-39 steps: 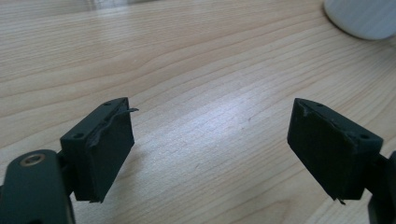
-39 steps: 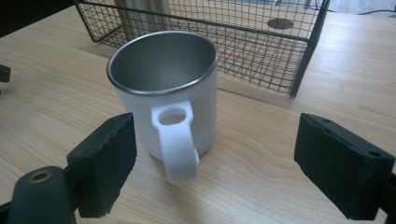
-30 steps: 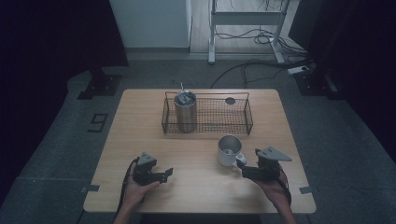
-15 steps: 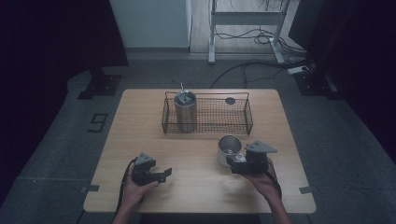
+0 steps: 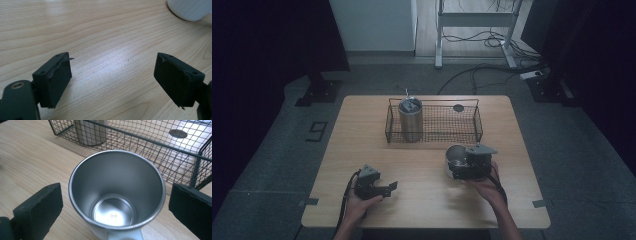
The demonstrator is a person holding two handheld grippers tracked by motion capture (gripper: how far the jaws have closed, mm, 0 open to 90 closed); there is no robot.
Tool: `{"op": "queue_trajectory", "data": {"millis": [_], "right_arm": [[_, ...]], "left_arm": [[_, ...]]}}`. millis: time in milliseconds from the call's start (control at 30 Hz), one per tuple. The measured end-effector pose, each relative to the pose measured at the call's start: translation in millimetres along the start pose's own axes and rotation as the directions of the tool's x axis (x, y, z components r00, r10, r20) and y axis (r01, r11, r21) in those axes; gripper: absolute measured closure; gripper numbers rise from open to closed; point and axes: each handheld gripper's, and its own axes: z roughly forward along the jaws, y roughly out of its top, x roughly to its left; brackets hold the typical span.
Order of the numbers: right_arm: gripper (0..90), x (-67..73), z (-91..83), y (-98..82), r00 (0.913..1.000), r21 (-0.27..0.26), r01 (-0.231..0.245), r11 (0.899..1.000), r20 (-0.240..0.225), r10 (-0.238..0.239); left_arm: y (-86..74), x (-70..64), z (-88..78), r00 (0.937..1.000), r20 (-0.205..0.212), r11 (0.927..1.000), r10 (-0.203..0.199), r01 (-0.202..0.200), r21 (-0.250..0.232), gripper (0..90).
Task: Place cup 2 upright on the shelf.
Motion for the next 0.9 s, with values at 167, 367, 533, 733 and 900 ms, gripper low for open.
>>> {"op": "queue_trajectory", "data": {"millis": [167,367,533,733,900], "right_arm": [[0.0,1.2,8.7,0.9,0.9999,0.021,0.010,1.000,0.008,-0.011],[1.1,3.9,19.4,-0.3,0.9989,0.051,0.039,0.998,0.024,-0.041],[6.0,2.0,20.8,-3.9,0.9978,0.044,0.060,0.997,0.025,-0.061],[6.2,2.1,20.4,-4.3,0.9979,0.040,0.059,0.997,0.025,-0.060],[6.3,1.8,19.7,-4.5,0.9979,0.036,0.061,0.997,0.019,-0.061]], "left_arm": [[-0.8,0.3,0.9,1.0000,-0.001,1.0000,-0.002,0.002,0.007,14.7],[-1.5,-0.7,2.0,1.0000,0.001,0.9999,0.002,-0.002,0.011,14.7],[-1.4,-1.0,2.0,1.0000,0.002,0.9999,0.006,-0.006,0.011,14.7],[-2.0,-2.9,4.2,0.9999,0.004,0.9997,0.013,-0.013,0.020,14.8],[-2.2,-3.2,5.1,0.9999,0.004,0.9996,0.016,-0.016,0.024,14.8]]}}
